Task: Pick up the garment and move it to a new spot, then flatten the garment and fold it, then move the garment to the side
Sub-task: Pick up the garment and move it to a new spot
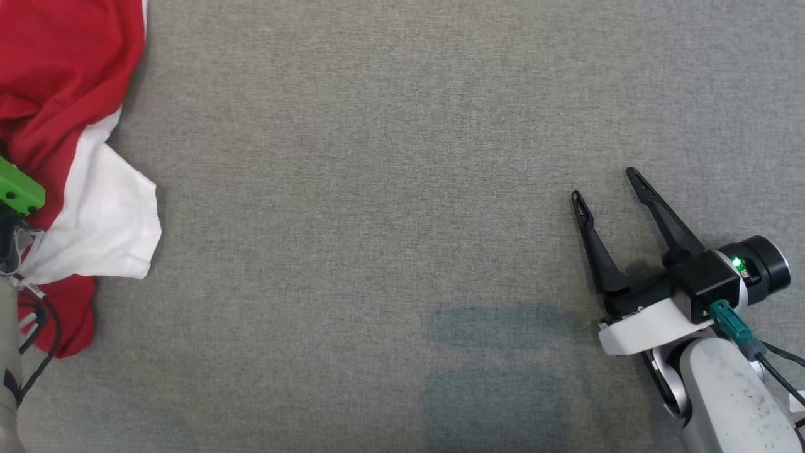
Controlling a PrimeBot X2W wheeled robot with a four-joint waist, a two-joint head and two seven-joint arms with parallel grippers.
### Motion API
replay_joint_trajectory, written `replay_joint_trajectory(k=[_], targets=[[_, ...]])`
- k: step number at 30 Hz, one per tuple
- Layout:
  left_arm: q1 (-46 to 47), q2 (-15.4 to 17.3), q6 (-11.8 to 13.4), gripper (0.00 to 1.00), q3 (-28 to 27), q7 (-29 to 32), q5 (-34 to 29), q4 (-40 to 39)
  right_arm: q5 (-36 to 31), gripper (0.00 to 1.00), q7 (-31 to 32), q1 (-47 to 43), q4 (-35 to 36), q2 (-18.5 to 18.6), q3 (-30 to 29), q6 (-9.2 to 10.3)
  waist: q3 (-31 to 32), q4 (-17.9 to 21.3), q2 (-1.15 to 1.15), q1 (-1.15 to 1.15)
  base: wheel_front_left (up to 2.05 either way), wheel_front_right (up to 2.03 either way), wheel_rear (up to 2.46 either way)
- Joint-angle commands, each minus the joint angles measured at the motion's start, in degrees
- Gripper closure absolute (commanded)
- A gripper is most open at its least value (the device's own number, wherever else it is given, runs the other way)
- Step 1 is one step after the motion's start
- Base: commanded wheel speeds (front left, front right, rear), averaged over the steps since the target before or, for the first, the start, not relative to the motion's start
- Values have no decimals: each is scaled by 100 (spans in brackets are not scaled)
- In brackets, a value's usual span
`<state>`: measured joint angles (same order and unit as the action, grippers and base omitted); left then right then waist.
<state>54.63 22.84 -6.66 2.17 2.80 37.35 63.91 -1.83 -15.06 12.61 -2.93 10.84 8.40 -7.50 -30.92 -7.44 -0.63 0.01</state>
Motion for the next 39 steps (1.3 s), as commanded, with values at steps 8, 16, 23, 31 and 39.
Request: replay_joint_trajectory(k=[8,16,23,31,39], targets=[[-141,-237,-108,100,374,-237,219,-89,45,0,-18,-258,-180,-83,-94,2,267,38,63,-1,0,0,0],[-353,358,-87,100,931,-796,415,-1147,125,0,-18,-441,-351,-258,-76,2,901,-152,63,-1,0,0,0],[-610,965,-87,100,1066,-654,734,-2189,209,0,-18,-632,-406,-469,-78,2,1321,-146,63,-1,0,0,0],[-1210,1482,69,100,890,-167,1111,-3993,277,0,-18,-861,-450,-644,-175,2,1671,-112,63,-1,0,0,0],[-1841,1837,595,100,557,469,1515,-6208,335,0,-18,-976,-442,-743,-217,2,1925,96,63,-1,0,0,0]])
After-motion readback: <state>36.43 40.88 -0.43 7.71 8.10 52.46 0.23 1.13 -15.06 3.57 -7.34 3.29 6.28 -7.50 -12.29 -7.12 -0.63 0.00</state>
